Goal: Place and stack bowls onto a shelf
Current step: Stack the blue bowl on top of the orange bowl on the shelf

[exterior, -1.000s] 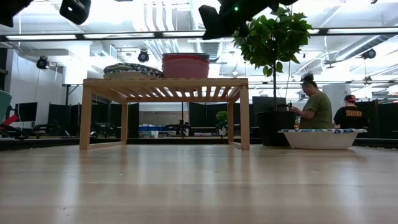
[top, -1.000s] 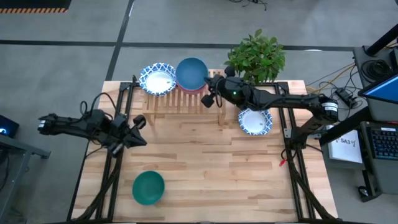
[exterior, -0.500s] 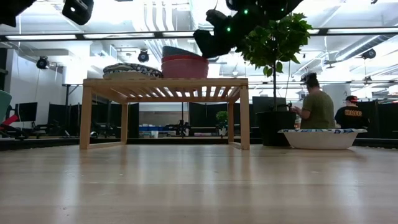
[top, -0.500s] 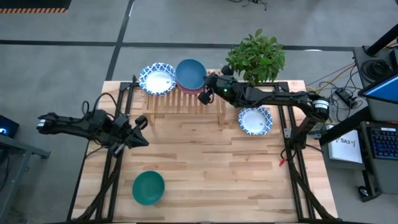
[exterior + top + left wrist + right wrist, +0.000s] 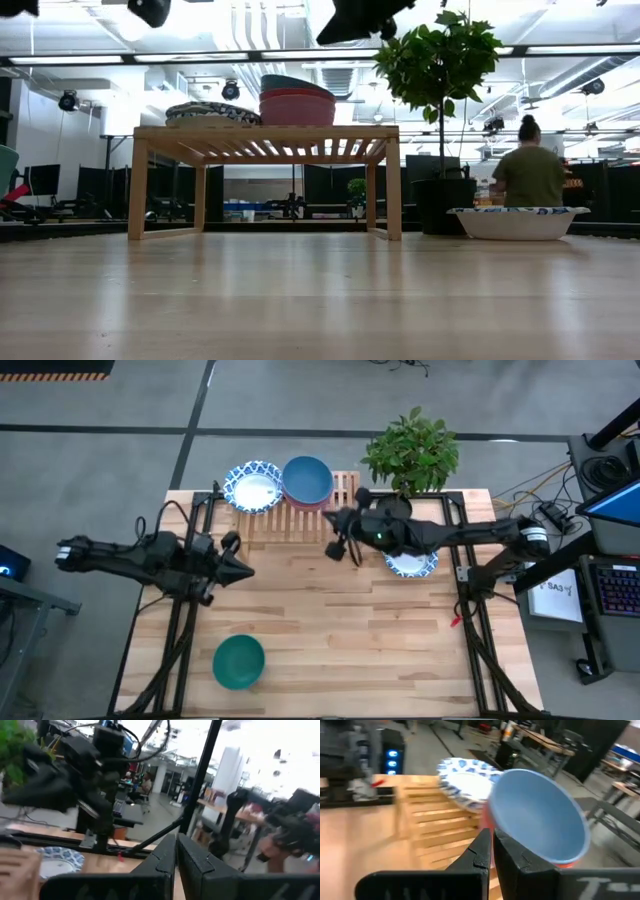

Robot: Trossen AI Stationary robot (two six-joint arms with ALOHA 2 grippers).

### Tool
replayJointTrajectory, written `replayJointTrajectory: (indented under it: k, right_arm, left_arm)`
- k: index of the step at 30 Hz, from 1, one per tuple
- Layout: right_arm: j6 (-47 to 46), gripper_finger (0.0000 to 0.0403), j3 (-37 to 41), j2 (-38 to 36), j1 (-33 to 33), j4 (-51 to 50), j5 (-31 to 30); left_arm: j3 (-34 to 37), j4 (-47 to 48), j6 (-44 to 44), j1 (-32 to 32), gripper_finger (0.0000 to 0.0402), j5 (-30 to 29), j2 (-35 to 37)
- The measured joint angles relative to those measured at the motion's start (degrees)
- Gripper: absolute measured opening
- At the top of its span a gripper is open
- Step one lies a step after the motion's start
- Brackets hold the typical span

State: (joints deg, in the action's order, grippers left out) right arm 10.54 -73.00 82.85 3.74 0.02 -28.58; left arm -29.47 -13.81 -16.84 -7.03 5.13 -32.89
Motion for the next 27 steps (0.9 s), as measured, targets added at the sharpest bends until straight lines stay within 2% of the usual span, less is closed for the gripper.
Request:
replayJointTrajectory:
  k: [4,7,11,16,20,24,27]
  right_arm:
    - [-1.94,0.0009,3.53,-1.00,-3.92,0.27,0.00]
    - [-4.57,0.0009,7.58,-1.87,-6.57,2.31,-0.03]
    - [-7.18,0.0009,15.04,-2.89,-9.95,10.40,-0.07]
    - [-8.00,0.0009,22.56,-4.08,-13.27,21.48,-0.02]
    - [-7.95,0.0009,25.72,-4.22,-15.02,26.37,-0.04]
    - [-7.93,0.0009,25.93,-4.19,-15.89,26.54,-0.04]
    - [-7.60,0.0009,25.80,-4.14,-15.90,26.50,-0.02]
  left_arm:
    - [-6.07,4.27,6.96,0.52,0.0000,-1.16,-6.24]
    - [-11.70,11.10,12.08,1.24,0.0000,-6.15,-10.71]
    - [-19.35,21.25,17.29,3.06,0.0000,-11.58,-16.43]
    - [-26.84,27.79,23.32,6.83,0.0000,-11.66,-21.92]
    - [-29.22,28.38,27.11,12.75,0.0000,-11.68,-24.38]
    - [-29.90,28.17,29.95,21.18,0.0000,-11.10,-26.38]
    - [-30.82,26.41,30.97,28.52,0.0000,-6.18,-28.69]
